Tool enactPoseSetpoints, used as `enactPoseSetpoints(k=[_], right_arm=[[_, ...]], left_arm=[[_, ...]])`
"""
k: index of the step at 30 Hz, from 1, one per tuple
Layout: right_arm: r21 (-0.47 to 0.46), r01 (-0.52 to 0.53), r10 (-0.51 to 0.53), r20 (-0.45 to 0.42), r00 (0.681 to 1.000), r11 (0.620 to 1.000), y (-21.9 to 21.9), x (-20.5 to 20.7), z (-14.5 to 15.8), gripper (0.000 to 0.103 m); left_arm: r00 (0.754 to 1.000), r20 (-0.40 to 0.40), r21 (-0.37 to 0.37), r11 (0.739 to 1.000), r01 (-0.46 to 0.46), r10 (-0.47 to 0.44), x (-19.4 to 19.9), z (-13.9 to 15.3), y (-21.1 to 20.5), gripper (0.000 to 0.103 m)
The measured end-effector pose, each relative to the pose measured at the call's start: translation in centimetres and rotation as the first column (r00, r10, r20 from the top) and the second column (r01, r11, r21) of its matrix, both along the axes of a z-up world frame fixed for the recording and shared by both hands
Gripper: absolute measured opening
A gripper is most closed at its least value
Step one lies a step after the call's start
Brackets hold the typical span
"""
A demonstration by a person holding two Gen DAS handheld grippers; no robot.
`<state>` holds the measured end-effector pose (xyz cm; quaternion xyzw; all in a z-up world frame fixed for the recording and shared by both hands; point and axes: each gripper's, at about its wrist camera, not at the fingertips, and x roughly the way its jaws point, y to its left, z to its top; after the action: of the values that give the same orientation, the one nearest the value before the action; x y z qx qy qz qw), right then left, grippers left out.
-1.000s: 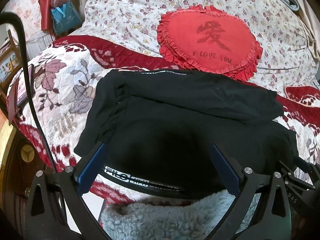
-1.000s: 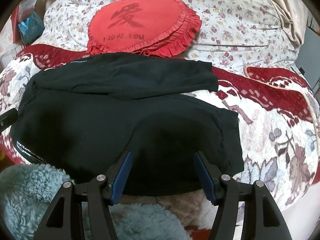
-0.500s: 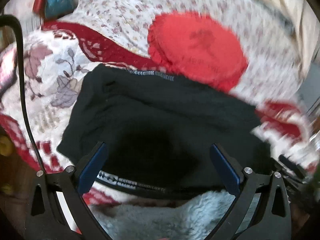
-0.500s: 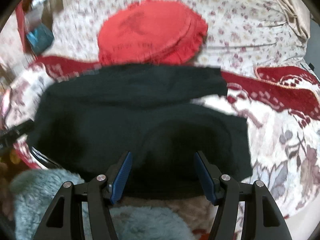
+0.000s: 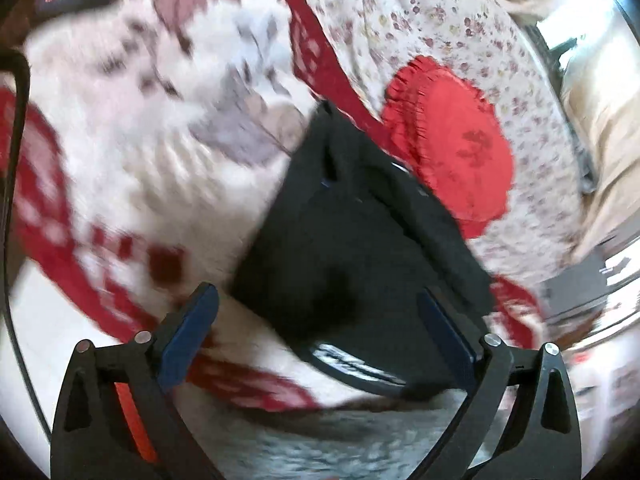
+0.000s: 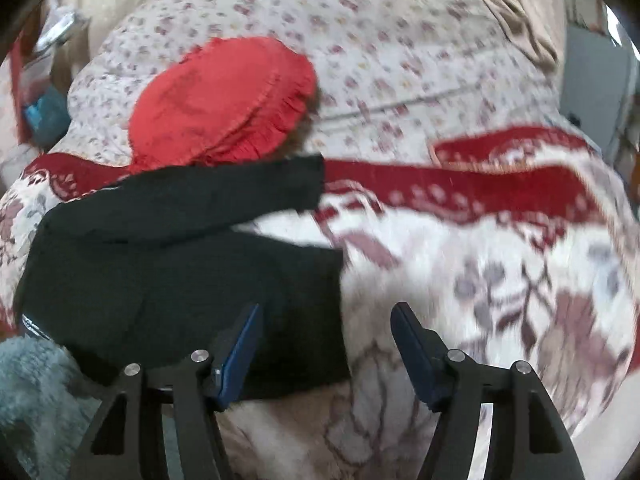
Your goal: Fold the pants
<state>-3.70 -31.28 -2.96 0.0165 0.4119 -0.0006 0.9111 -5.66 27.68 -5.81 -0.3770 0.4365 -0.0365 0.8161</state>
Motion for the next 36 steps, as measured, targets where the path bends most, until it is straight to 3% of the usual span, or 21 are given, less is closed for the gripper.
enactPoseSetpoints(k=[4,6,10,15,19,24,27,31,33,36], right_arm=[[0.066,0.013,-0.011,-0.030,0.999,0.998,-0.9,-0.7,-1.0,0.065],[0.098,0.012,-0.008,-0.038,0.999,0.995,-0.7,-0.9,-1.3,0.065],[0.147,0.018,-0.011,-0.048,0.999,0.989,-0.5,-1.2,-1.4,0.064],[0.152,0.001,0.007,-0.053,0.999,0.988,0.4,-0.9,-1.5,0.061],[0.144,-0.009,0.016,-0.048,0.999,0.989,0.8,-1.1,-1.2,0.061],[0.148,0.010,-0.003,-0.044,0.999,0.989,0.4,-1.2,-1.0,0.061],[0.156,0.020,-0.012,-0.053,0.999,0.988,0.3,-1.3,-1.2,0.061],[0.154,0.016,-0.007,-0.061,0.998,0.988,0.3,-1.5,-1.5,0.061],[0.151,0.019,-0.010,-0.062,0.998,0.988,0.2,-1.6,-1.6,0.061],[0.149,0.025,-0.016,-0.064,0.998,0.988,0.1,-1.6,-1.6,0.061]], left_arm=[[1.000,-0.020,-0.126,0.992,-0.025,0.023,0.6,-1.5,-0.2,0.099],[0.998,-0.035,-0.153,0.987,-0.050,0.045,0.7,-1.9,0.1,0.099],[0.995,-0.034,-0.161,0.982,-0.102,0.098,-0.6,-2.4,0.8,0.099],[0.994,-0.053,-0.151,0.983,-0.101,0.094,0.3,-4.2,0.3,0.099],[0.996,-0.013,-0.071,0.994,-0.088,0.088,0.9,-3.6,-0.8,0.097],[0.996,-0.002,0.121,0.989,-0.089,0.090,1.0,-2.5,-2.1,0.066],[0.997,-0.007,0.287,0.955,-0.074,0.079,1.1,-2.4,-3.3,0.057],[0.999,0.021,0.477,0.877,-0.054,0.051,1.1,-2.0,-5.3,0.057],[0.999,0.025,0.525,0.850,-0.049,0.042,1.3,-1.8,-5.8,0.057],[0.999,0.025,0.554,0.831,-0.045,0.037,1.5,-1.6,-6.2,0.057]])
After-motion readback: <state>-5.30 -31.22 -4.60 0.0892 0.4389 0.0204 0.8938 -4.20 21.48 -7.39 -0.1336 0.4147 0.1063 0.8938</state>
